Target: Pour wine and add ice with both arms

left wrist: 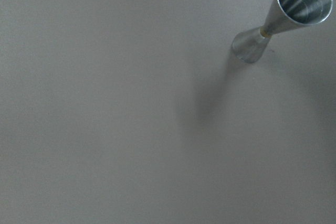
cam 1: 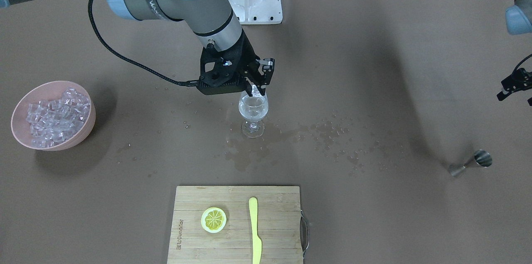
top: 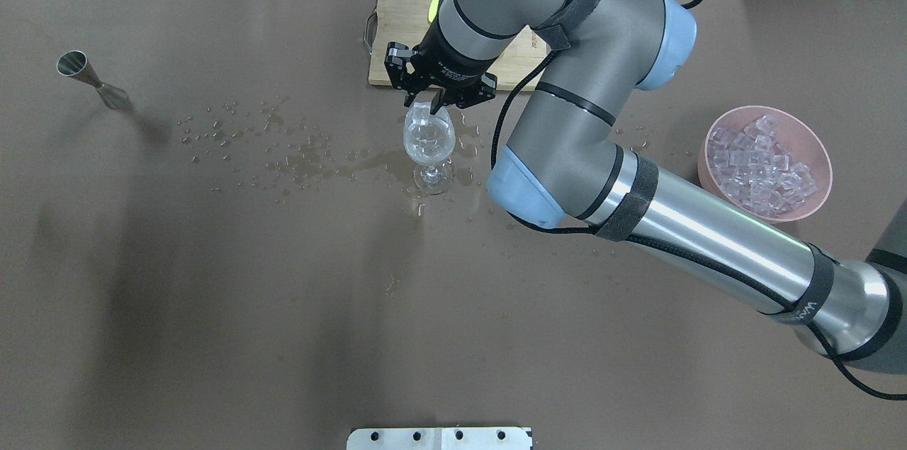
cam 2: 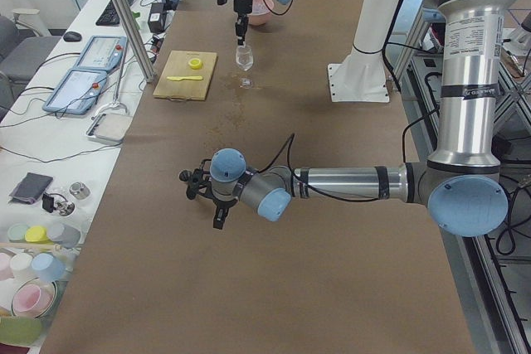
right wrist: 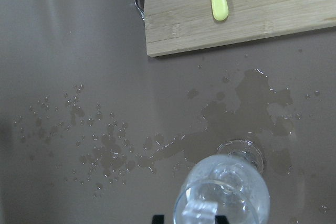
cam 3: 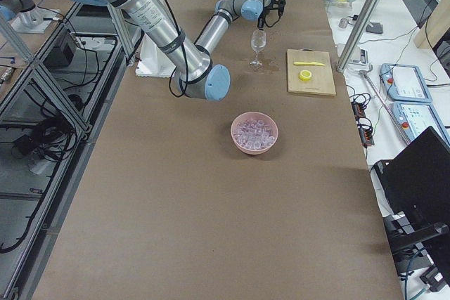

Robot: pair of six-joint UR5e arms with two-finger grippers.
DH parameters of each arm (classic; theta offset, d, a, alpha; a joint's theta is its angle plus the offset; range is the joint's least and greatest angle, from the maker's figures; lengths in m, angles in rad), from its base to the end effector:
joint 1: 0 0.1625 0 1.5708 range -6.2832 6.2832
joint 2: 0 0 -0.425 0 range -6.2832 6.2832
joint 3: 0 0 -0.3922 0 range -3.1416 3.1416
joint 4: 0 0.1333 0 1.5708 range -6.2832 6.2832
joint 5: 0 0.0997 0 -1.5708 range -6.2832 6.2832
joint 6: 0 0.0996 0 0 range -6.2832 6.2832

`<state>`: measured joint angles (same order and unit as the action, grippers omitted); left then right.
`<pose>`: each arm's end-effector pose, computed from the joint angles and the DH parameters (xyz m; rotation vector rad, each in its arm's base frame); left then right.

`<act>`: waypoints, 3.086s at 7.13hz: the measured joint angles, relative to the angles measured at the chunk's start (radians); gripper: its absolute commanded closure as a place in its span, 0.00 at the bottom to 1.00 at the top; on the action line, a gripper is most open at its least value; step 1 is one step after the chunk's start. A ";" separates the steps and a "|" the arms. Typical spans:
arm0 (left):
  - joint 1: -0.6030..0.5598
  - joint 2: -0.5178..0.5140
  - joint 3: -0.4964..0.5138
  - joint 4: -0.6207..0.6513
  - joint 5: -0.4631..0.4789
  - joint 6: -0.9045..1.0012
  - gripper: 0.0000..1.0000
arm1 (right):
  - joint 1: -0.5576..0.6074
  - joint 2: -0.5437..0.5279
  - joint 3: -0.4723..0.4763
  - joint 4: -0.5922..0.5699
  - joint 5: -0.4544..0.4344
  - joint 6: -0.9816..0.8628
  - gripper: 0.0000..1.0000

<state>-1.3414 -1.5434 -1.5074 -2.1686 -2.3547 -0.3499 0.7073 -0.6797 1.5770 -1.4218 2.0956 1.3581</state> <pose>0.0524 -0.5016 0.6361 0.2412 0.8707 0.0865 -0.4777 -0.5181 0.0799 0.0272 -1.1237 0.1671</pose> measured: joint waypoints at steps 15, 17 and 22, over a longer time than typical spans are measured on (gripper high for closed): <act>0.000 -0.032 0.024 -0.005 -0.002 0.007 0.02 | 0.631 -0.719 -0.081 0.007 0.262 -1.353 0.00; -0.001 -0.018 -0.008 -0.005 -0.003 0.000 0.02 | 0.634 -0.715 -0.101 0.009 0.271 -1.361 0.00; -0.001 -0.036 -0.045 -0.026 -0.002 0.000 0.02 | 0.635 -0.712 -0.122 0.011 0.268 -1.363 0.00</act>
<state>-1.3425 -1.5798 -1.5523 -2.1950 -2.3563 -0.3498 1.3424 -1.3921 1.4551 -1.4113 2.3634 -0.0045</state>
